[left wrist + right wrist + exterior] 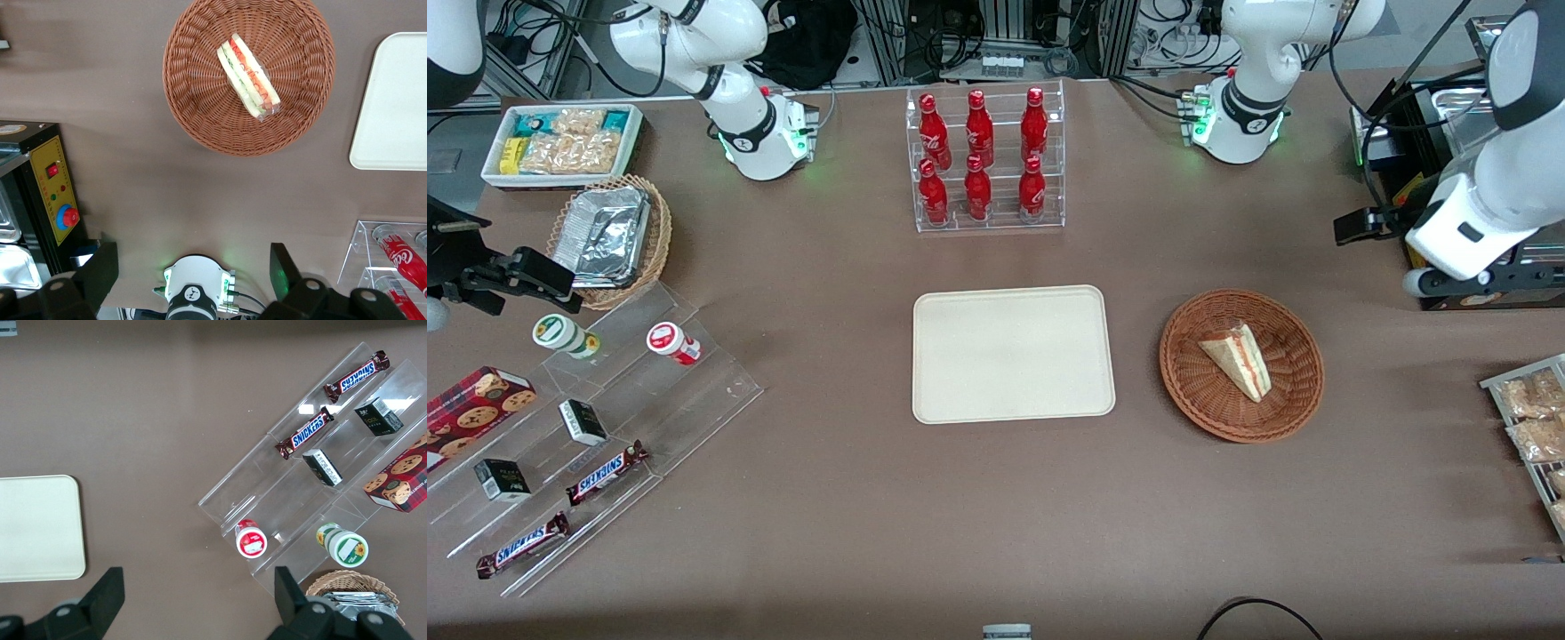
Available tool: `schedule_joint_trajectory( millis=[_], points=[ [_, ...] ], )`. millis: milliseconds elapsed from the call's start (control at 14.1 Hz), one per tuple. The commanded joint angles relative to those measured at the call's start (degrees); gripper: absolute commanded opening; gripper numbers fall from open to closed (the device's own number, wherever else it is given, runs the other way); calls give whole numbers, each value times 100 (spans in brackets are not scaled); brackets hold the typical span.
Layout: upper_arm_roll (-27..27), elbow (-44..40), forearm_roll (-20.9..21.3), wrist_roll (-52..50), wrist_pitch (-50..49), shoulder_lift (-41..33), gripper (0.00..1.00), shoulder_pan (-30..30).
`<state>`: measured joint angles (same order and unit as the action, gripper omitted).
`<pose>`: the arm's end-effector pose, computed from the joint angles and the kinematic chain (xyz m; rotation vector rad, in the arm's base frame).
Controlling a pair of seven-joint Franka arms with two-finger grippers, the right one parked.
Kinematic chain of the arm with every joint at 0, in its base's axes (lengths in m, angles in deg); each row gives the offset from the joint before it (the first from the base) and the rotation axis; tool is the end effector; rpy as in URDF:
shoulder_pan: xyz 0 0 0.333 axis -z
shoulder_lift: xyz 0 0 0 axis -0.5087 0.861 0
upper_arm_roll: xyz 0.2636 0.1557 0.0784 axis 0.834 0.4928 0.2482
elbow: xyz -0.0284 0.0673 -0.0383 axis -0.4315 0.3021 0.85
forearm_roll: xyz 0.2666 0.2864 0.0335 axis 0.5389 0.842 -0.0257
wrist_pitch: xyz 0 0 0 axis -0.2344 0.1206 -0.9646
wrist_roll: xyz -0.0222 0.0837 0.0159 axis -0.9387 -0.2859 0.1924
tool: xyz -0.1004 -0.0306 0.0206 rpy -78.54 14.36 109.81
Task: Place sandwich from basket to tray
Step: 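Move the left gripper over the wicker basket above the wrapped sandwich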
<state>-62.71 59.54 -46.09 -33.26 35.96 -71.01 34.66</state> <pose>0.5462 -0.0497 0.5609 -3.0545 -0.0701 0.4734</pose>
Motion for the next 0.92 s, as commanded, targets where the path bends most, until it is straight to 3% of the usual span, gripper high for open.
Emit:
schedule_joint_trajectory(
  millis=[0,852],
  points=[
    [-21,-282,8,30,160,468,100,-39],
    [-21,-159,26,39,863,1602,100,-30]
  ],
)
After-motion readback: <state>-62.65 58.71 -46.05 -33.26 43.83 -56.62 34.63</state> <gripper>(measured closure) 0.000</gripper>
